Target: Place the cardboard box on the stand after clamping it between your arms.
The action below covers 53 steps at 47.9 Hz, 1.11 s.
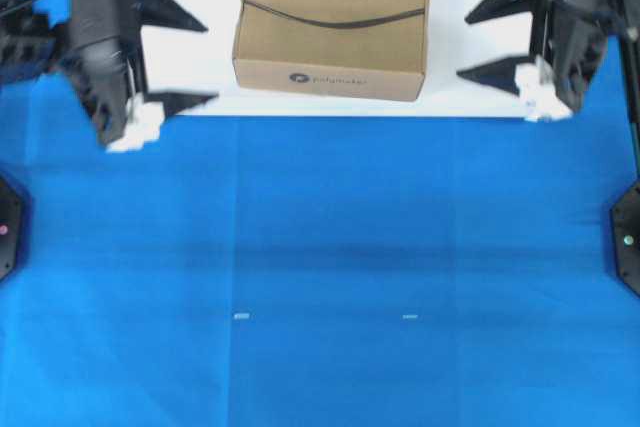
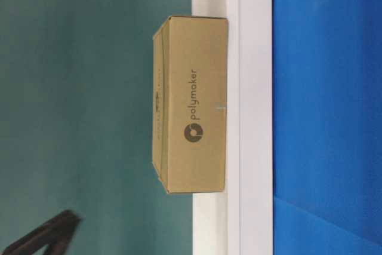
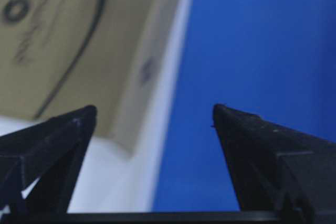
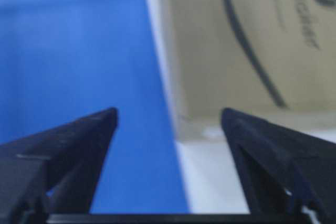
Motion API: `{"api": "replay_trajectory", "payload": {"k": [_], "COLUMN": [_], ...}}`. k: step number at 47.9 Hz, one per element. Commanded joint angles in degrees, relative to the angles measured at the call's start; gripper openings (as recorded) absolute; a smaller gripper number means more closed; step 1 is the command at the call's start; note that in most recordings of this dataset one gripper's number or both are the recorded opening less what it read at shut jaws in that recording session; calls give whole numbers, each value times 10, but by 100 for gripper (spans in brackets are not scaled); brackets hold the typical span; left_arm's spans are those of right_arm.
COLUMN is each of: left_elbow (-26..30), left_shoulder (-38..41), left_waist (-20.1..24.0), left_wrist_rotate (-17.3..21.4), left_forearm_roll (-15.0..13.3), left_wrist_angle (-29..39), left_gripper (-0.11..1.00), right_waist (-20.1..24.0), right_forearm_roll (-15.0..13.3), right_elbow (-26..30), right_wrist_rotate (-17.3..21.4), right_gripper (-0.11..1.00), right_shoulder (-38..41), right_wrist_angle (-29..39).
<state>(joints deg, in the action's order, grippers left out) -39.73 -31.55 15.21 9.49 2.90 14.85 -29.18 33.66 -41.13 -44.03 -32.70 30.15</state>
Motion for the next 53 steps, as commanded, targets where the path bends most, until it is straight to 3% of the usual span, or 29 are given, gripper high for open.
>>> {"api": "replay_trajectory", "payload": {"k": [1,5,13,21,27,34,53], "left_elbow": [-11,-27,-54,-83,-104,-124,-161], "left_shoulder": [-40,-75,-128,-171,-201,-222,-244], "left_waist": [-33,-65,-110,-129,-149,-156,-158], "left_wrist_rotate": [-32,-54,-58,-66,-67,-72,-95], "left_forearm_roll": [-1,-1,-1,-1,-1,-1,-1], "left_wrist_angle": [-35,-40,-39,-11,23,31,7], "left_gripper": [87,87,87,87,87,87,87], "right_waist": [55,98,175,246,289,307,309], "right_forearm_roll": [4,4,4,4,4,1,-6], "right_elbow": [-11,-23,-49,-85,-109,-136,-174], "right_wrist_rotate": [31,49,66,81,120,164,163], "right_gripper": [98,98,98,98,98,98,98], "right_shoulder": [-37,-64,-110,-133,-138,-147,-172], "right_wrist_angle": [-44,-76,-118,-138,-152,-186,-264]}}
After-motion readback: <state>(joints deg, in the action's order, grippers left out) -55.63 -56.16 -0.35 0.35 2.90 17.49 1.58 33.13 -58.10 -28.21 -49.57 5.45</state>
